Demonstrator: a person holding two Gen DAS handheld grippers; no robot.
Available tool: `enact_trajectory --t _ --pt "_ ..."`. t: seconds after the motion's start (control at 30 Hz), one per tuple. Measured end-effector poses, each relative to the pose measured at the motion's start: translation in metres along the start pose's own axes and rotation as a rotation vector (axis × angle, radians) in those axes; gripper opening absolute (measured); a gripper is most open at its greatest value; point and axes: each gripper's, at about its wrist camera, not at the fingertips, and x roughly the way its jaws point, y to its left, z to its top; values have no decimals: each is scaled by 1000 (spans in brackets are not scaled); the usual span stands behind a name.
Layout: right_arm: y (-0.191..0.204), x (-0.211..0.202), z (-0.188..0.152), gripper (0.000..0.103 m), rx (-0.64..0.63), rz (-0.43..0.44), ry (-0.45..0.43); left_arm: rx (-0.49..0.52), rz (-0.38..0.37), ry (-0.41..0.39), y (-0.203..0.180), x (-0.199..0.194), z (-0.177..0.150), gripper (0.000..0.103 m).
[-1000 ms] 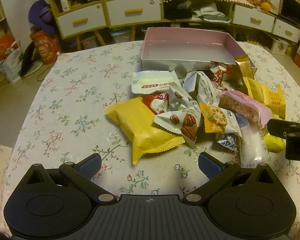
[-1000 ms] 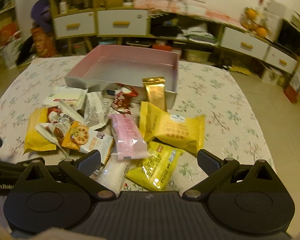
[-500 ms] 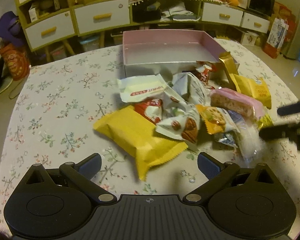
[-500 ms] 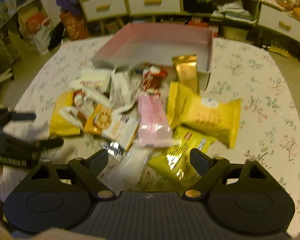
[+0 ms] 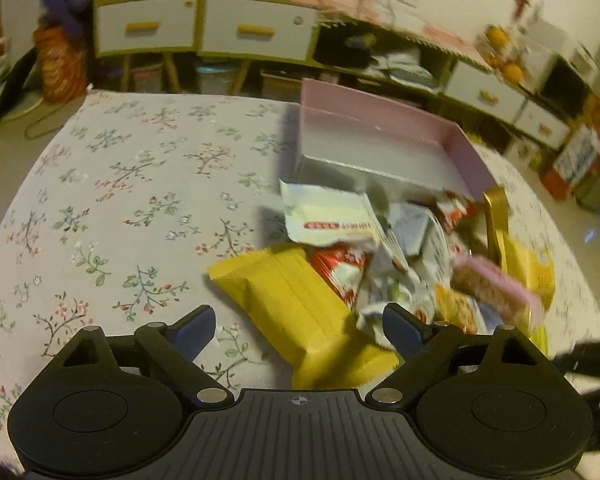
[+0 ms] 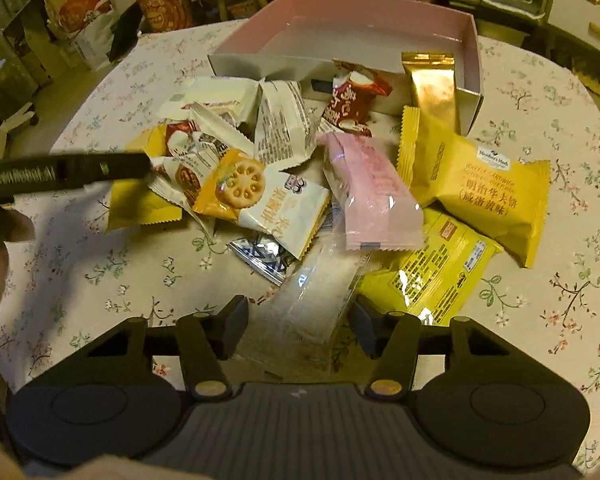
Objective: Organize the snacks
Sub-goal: 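Grasp the yellow cake pack with the left tool while the right tool grasps the clear-wrapped bar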
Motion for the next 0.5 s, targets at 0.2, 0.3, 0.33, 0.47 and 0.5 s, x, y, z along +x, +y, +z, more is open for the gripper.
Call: enact_trajectory --t 0.2,0.3,0.33,0.47,0.5 --pt "8 7 1 51 -9 -29 -25 -71 14 7 8 10 1 86" --pt "12 9 1 48 -26 -57 -35 -97 4 18 9 14 3 86" --pt "14 10 1 47 -32 -65 -38 -99 5 20 8 14 2 86" --pt "21 11 0 40 -58 -108 -51 -128 10 31 13 16 5 85" --pt "20 10 -1 36 -57 -115 -57 -139 12 35 15 15 6 82"
